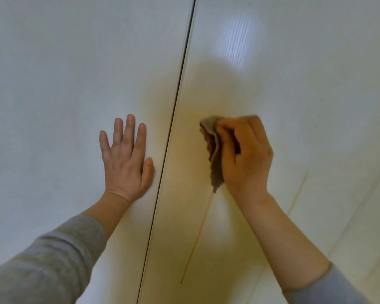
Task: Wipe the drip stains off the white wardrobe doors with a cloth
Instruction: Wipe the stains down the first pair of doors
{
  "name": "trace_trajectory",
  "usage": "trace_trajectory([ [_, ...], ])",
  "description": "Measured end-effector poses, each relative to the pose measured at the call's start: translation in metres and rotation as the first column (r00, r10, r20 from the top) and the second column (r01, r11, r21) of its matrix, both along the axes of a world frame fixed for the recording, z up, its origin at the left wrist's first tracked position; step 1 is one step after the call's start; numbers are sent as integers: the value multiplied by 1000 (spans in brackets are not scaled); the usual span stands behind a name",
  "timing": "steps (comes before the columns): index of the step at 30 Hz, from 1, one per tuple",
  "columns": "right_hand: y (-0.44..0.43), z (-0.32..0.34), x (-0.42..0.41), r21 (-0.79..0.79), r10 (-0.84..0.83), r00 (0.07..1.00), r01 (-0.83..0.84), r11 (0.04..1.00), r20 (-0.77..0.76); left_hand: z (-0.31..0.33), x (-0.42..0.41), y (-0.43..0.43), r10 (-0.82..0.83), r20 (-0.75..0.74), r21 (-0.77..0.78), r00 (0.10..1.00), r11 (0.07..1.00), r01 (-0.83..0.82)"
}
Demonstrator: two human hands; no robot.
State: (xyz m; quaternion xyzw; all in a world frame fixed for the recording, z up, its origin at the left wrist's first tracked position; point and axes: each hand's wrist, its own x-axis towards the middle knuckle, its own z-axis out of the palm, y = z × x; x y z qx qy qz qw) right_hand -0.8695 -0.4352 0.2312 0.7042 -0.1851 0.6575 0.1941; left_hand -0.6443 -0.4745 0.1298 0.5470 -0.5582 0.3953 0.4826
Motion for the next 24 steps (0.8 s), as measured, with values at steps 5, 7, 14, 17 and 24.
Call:
trace_trajectory([
  [5,-35,47,34,-358,-146,963,57,932,-226,-2,1,-3,-8,8,-22,1000,1000,8],
  [7,-49,41,38,-412,-249,925,115,904,-286,-1,0,-2,-1,13,-12,1000,1000,1],
  [14,-56,-7,38,-393,-227,871,42,918,-436,-1,3,-2,17,25,7,1000,1000,-17],
  [17,-55,-39,28,-339,-199,745,-38,940,-636,0,3,-1,25,31,16,999,1000,-26],
  [24,-22,14,-21,-189,-396,794,348,918,-462,1,3,2,28,20,39,999,999,-29],
])
